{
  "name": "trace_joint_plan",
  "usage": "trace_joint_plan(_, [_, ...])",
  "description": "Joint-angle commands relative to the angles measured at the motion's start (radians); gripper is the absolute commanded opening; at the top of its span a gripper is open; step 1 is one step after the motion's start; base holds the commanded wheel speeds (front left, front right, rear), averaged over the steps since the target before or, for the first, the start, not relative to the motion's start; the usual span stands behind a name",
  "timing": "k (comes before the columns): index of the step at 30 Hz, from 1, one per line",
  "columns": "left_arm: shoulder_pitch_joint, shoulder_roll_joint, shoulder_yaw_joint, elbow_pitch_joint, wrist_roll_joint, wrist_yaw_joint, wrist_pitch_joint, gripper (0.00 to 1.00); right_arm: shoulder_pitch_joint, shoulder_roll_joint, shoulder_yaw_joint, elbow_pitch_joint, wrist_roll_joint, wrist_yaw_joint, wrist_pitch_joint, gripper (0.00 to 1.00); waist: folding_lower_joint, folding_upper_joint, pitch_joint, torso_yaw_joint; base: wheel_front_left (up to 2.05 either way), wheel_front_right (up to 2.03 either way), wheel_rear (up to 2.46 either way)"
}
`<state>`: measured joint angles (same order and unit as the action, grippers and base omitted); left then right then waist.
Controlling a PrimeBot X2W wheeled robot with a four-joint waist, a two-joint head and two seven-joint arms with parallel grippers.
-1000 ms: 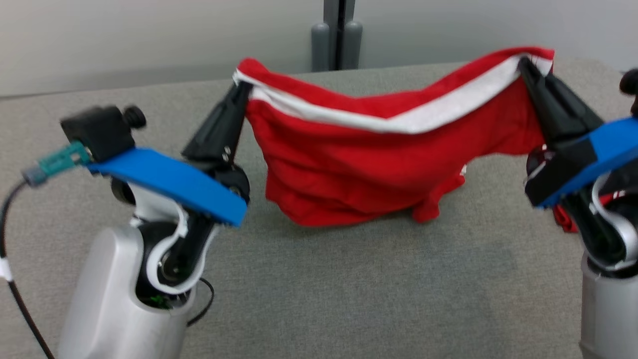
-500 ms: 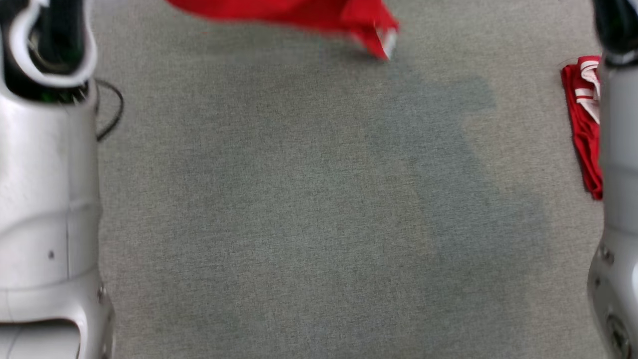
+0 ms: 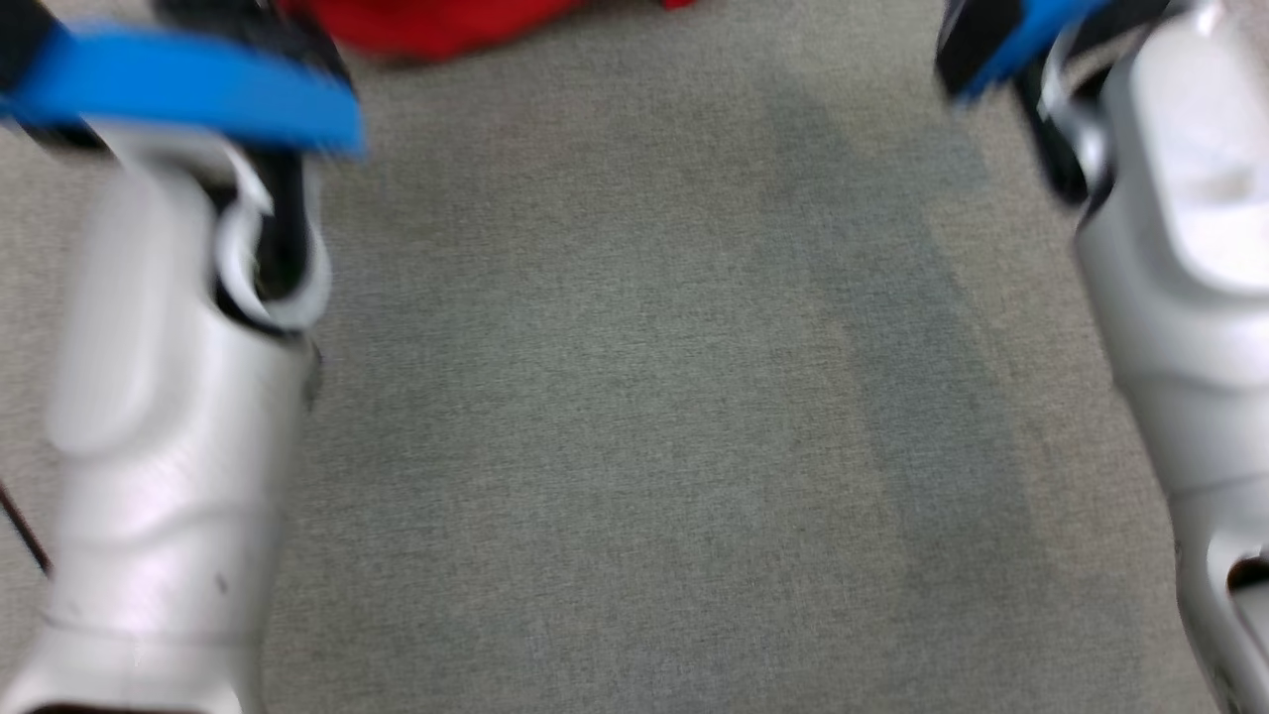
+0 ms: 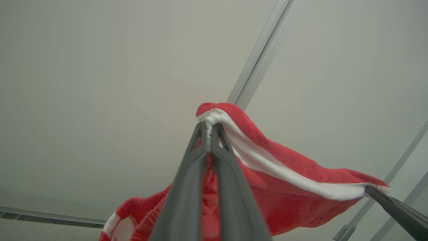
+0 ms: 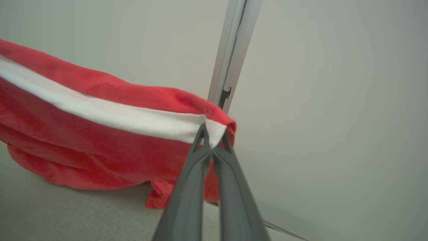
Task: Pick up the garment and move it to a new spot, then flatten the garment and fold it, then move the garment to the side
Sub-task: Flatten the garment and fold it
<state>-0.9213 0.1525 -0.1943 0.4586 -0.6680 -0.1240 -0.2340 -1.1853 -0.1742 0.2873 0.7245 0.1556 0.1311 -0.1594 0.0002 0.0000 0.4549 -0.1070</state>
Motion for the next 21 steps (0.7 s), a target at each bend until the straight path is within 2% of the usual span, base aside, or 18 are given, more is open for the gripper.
trace_joint_plan(1, [0.04,-0.003,-0.013,0.002,0.0,-0.006,-0.013,0.0,0.029,-0.016,0.029,0.009,0.024,-0.001,0.006,0.0,-0.0002,0.0,-0.004,0.005,0.0,0.0,0.0])
trace_joint_plan(6, [0.279,0.0,-0.143,-0.022,-0.025,-0.008,-0.03,0.0,0.212,-0.097,0.188,-0.012,0.214,0.0,0.093,0.0,-0.0002,0.0,-0.059,0.032,0.0,0.0,0.0])
trace_joint_plan(10, [0.461,0.043,-0.229,-0.066,-0.065,-0.007,-0.031,0.0,0.4,-0.217,0.265,-0.143,0.39,0.0,0.238,0.0,-0.0002,0.0,-0.14,0.051,0.0,0.0,0.0])
trace_joint_plan(12, [0.546,0.069,-0.26,-0.093,-0.095,-0.007,-0.018,0.0,0.504,-0.284,0.262,-0.23,0.448,0.0,0.327,0.0,-0.0002,0.0,-0.183,0.056,0.0,0.0,0.0])
trace_joint_plan(15, [0.667,0.137,-0.3,-0.157,-0.15,-0.007,0.048,0.0,0.675,-0.365,0.2,-0.36,0.494,-0.001,0.449,0.0,-0.0002,0.0,-0.241,0.061,0.0,0.0,0.0])
trace_joint_plan(17, [0.739,0.185,-0.307,-0.204,-0.167,0.003,0.094,0.0,0.8,-0.387,0.123,-0.452,0.504,-0.001,0.53,0.0,-0.0002,0.0,-0.269,0.063,0.0,0.0,0.0])
trace_joint_plan(19, [0.805,0.223,-0.312,-0.269,-0.187,0.02,0.144,0.0,0.926,-0.391,0.02,-0.54,0.486,-0.002,0.616,0.0,-0.0002,0.0,-0.29,0.064,0.0,0.0,0.0])
trace_joint_plan(21, [0.871,0.269,-0.314,-0.342,-0.208,0.038,0.198,0.0,1.063,-0.361,-0.09,-0.64,0.461,-0.003,0.716,0.0,-0.0002,0.0,-0.302,0.066,0.0,0.0,0.0])
